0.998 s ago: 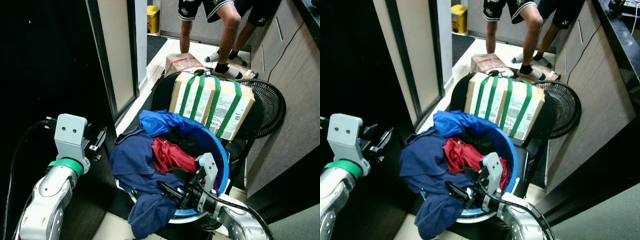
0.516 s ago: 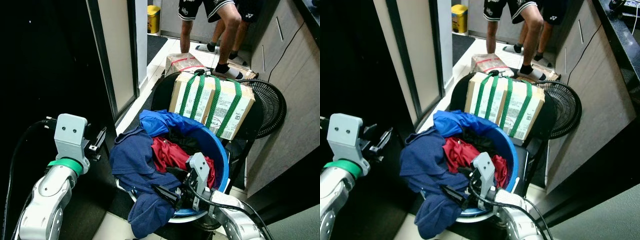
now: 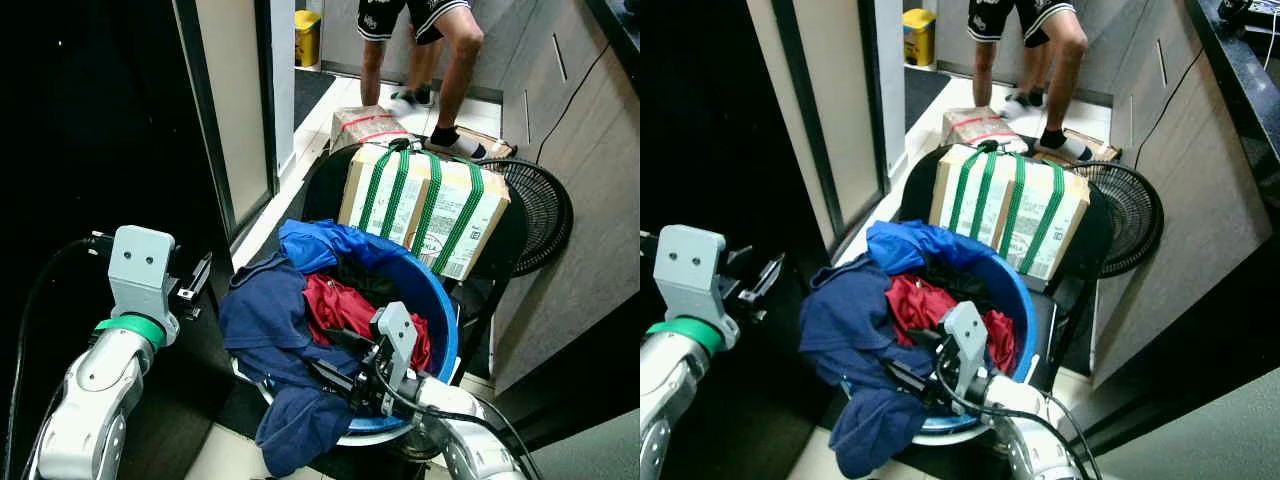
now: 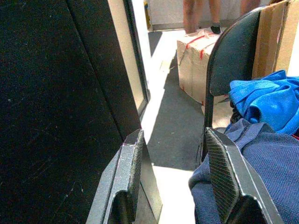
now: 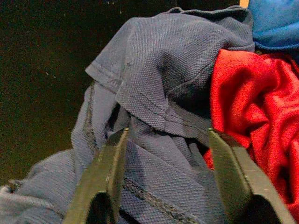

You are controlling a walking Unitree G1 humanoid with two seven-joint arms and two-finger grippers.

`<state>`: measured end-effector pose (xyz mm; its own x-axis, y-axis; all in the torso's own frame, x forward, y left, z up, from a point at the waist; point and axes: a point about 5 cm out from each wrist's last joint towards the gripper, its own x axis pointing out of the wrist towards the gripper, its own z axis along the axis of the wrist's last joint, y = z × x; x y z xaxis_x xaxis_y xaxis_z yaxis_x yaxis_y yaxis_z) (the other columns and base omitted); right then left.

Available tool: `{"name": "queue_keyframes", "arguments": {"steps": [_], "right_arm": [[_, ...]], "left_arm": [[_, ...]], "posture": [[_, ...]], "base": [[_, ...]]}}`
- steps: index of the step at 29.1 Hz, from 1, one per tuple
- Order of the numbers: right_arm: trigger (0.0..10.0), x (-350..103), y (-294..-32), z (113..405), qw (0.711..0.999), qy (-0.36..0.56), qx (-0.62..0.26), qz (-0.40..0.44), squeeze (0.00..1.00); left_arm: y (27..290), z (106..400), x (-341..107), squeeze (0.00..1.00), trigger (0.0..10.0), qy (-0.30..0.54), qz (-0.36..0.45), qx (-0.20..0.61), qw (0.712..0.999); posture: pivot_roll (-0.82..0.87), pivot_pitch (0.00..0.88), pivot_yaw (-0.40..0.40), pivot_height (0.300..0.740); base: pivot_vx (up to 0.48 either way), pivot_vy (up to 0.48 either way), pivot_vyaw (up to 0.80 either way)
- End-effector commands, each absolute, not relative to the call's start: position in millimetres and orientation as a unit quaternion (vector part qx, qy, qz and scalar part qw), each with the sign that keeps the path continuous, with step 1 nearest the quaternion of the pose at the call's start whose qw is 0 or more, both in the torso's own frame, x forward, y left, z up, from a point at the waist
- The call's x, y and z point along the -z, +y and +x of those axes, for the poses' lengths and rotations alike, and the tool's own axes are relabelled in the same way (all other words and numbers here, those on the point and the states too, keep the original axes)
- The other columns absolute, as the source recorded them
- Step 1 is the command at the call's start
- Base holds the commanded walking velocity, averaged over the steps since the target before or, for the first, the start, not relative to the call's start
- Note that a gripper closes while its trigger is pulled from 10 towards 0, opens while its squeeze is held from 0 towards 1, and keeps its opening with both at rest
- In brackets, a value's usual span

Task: Clothes washing

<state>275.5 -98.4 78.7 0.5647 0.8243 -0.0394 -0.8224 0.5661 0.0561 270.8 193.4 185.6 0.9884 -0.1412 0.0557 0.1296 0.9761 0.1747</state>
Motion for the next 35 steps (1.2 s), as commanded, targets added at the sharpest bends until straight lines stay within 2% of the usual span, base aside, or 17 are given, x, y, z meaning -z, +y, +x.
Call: {"name": "queue_keyframes", "arguments": {"steps": [1, 10, 11, 12, 13, 17, 23, 27, 28, 35], "right_arm": [[0.0, -73.5, -97.1, 274.2, 0.883, 0.028, -0.468, -0.024, 0.00], [0.0, -72.9, -98.0, 275.9, 0.885, 0.013, -0.462, -0.063, 0.00], [9.9, -75.1, -99.9, 278.5, 0.893, 0.002, -0.447, -0.051, 0.00], [9.9, -75.1, -99.9, 278.5, 0.893, 0.002, -0.447, -0.051, 0.00], [10.0, -77.6, -101.0, 280.1, 0.896, -0.008, -0.441, -0.044, 1.00], [10.0, -80.2, -101.8, 281.6, 0.898, -0.024, -0.437, -0.048, 1.00], [10.0, -82.6, -104.6, 281.4, 0.904, -0.074, -0.408, -0.105, 1.00], [10.0, -74.4, -106.6, 279.6, 0.903, -0.058, -0.407, -0.123, 1.00], [10.0, -67.1, -107.3, 278.6, 0.900, -0.043, -0.407, -0.150, 1.00], [10.0, -64.3, -105.5, 276.9, 0.892, -0.052, -0.413, -0.178, 1.00]], "left_arm": [[191.5, 270.8, -184.1, 0.00, 10.0, -0.032, 0.093, 0.074, 0.992], [191.2, 270.7, -183.6, 0.00, 10.0, -0.033, 0.094, 0.073, 0.992], [191.6, 270.7, -183.9, 0.00, 10.0, -0.034, 0.095, 0.072, 0.992], [191.6, 270.7, -183.9, 0.00, 10.0, -0.034, 0.095, 0.072, 0.992], [191.6, 270.7, -184.1, 0.00, 10.0, -0.034, 0.095, 0.072, 0.992], [191.4, 270.8, -184.2, 0.00, 10.0, -0.034, 0.095, 0.072, 0.992], [191.3, 270.9, -184.8, 0.00, 10.0, -0.036, 0.097, 0.072, 0.992], [191.5, 270.9, -185.0, 0.00, 10.0, -0.036, 0.098, 0.072, 0.992], [191.7, 271.1, -185.0, 0.00, 10.0, -0.035, 0.099, 0.072, 0.992], [191.6, 271.3, -185.4, 0.00, 10.0, -0.036, 0.101, 0.073, 0.992]], "posture": [[0.16, 0.079, 0.065, 0.740], [0.16, 0.076, 0.060, 0.740], [0.16, 0.076, 0.060, 0.740], [0.16, 0.076, 0.060, 0.740], [0.16, 0.077, 0.061, 0.740], [0.16, 0.077, 0.062, 0.740], [0.16, 0.077, 0.061, 0.740], [0.16, 0.077, 0.062, 0.740], [0.16, 0.077, 0.062, 0.740], [0.16, 0.079, 0.064, 0.740]], "base": [[0.000, 0.000, 0.00], [0.000, 0.000, 0.00], [0.000, 0.000, 0.00], [0.000, 0.000, 0.00], [0.000, 0.000, 0.00], [0.000, 0.000, 0.00], [0.000, 0.000, 0.00], [0.000, 0.000, 0.00], [0.000, 0.000, 0.00], [0.000, 0.000, 0.00]]}}
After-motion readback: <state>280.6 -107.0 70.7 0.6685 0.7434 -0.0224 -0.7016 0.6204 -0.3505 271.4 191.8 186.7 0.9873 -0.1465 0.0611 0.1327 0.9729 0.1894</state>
